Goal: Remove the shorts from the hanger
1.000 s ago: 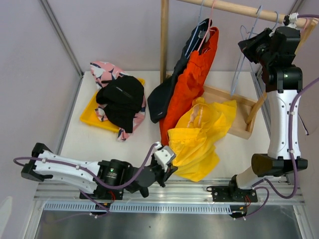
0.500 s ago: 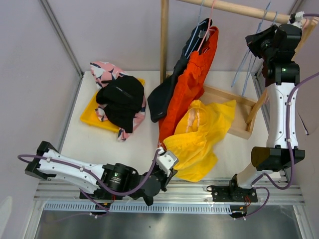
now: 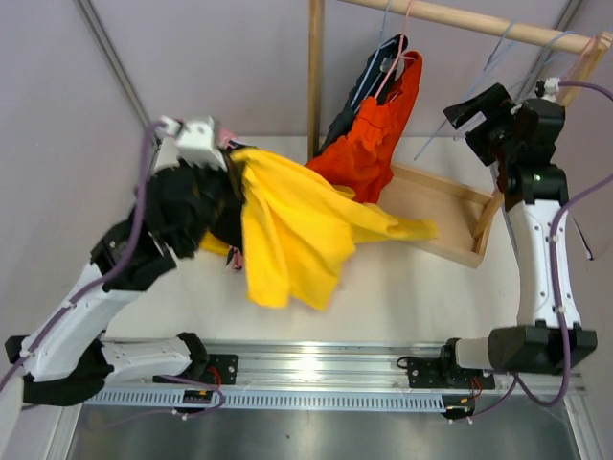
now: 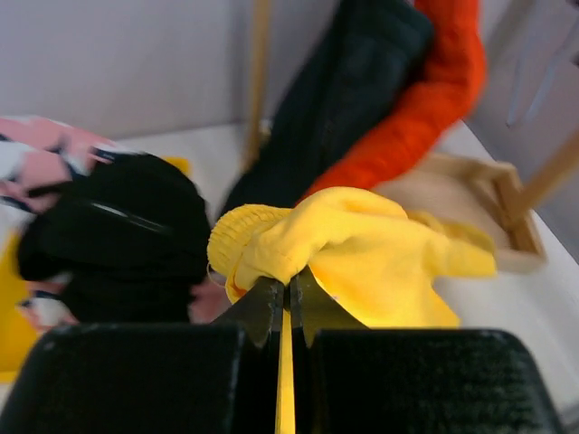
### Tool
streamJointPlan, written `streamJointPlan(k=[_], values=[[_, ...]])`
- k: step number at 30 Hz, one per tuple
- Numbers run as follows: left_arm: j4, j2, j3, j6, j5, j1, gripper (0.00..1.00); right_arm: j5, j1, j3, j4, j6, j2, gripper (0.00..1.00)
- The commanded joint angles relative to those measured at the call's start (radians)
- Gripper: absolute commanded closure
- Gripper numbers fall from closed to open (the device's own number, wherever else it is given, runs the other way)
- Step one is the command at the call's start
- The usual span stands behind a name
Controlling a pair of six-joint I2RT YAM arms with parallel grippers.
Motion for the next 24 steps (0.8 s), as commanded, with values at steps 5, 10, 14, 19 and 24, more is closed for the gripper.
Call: streamJointPlan(k=[5, 10, 14, 19, 24], values=[[0.036, 0.229, 0.383, 0.18, 0.306, 0.495, 1.0, -0.06, -0.004, -0.234, 0.033, -0.011, -0.333, 0.01], [-0.013, 0.496, 0.713, 0.106, 0.439, 0.753, 1.0, -0.105, -0.002, -0.379, -0.007, -0.021, -0.514, 0.01], [-0.082, 0.703, 1.002, 0.079, 0.51, 0.859, 1.0, -0.112, -0.002, -0.439, -0.071, -0.052, -0.587, 0.01], [-0.01, 0.797, 0.914, 0.08, 0.535, 0.902, 1.0, -0.152, -0.002, -0.503, -0.056, -0.046, -0.643, 0.01], [-0.016, 0.915, 0.84, 0.074, 0.546, 0.916, 1.0, -0.249, -0.001, -0.528, 0.039, -0.012, -0.68, 0.01]])
